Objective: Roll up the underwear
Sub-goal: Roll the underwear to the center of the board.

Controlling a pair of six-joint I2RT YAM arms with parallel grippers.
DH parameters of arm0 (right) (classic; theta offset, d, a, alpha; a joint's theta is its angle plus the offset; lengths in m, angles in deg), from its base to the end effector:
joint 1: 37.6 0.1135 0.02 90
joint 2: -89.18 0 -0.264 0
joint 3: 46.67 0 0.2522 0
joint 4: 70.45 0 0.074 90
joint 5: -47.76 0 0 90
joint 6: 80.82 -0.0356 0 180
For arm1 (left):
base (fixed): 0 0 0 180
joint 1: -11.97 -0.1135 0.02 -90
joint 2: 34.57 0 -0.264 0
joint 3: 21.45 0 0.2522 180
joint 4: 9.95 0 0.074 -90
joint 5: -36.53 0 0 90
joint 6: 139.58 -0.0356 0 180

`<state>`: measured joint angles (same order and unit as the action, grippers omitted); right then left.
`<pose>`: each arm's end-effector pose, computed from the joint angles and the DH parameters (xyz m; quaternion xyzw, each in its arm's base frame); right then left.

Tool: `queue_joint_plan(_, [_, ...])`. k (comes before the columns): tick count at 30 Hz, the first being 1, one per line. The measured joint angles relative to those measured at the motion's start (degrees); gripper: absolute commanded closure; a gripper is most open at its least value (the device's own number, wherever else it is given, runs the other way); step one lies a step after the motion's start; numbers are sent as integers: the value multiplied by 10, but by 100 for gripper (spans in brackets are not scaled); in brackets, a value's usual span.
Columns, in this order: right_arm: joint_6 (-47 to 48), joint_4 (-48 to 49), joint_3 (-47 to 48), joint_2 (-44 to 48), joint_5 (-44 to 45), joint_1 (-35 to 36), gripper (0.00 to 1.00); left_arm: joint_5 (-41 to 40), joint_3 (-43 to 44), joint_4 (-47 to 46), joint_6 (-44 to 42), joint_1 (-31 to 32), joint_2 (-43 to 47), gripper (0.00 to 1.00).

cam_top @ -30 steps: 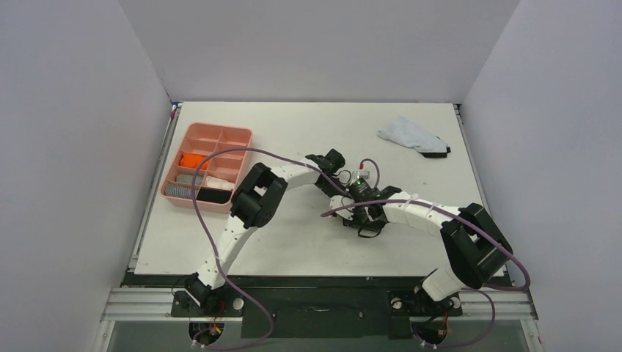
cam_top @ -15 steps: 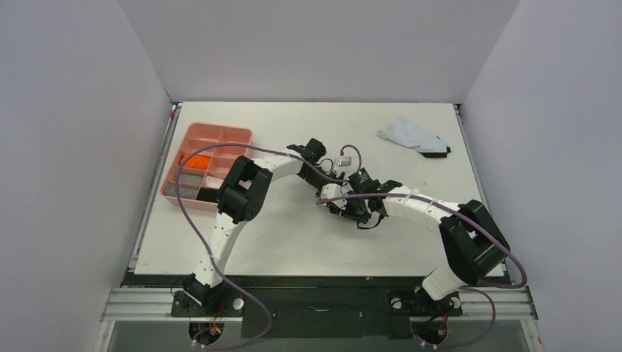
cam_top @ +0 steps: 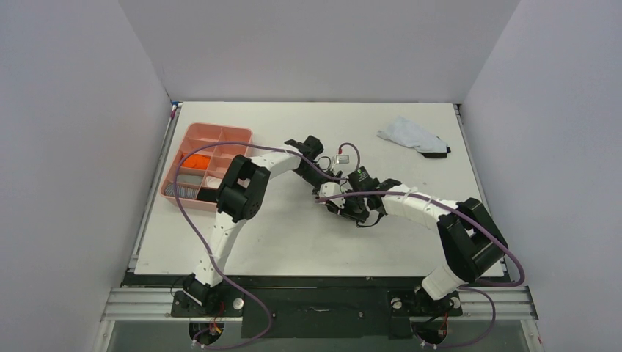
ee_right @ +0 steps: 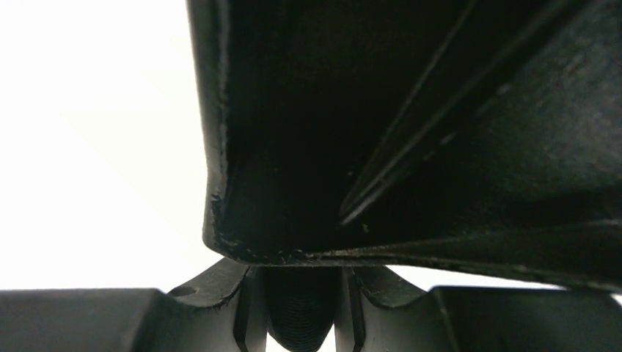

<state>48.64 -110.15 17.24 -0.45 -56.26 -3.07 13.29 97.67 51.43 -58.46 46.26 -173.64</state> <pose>0.2346 0.1719 0.1693 -0.6043 0.7589 0.1100 0.2162 0.3697 -0.2917 0.1134 -0.3450 -0.7590 0.5491 0.0591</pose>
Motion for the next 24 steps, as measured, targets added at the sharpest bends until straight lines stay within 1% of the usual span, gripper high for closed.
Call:
queue_joint_plan(3, [0,0,2,-2,-2,0,100,-7,27,48,-48,-2,-11,16])
queue_joint_plan(7, [0,4,7,-10,-7,0,100,-5,44,88,-98,-5,-19,19])
queue_joint_plan(15, [0,8,10,-15,-11,0,100,4,34,107,-131,-13,-18,20])
queue_joint_plan(18, [-9,4,11,-19,-10,-2,100,21,25,128,-145,-27,-17,20])
queue_joint_plan(24, [-20,-40,15,-26,14,-23,100,9,17,211,-195,-87,-17,20])
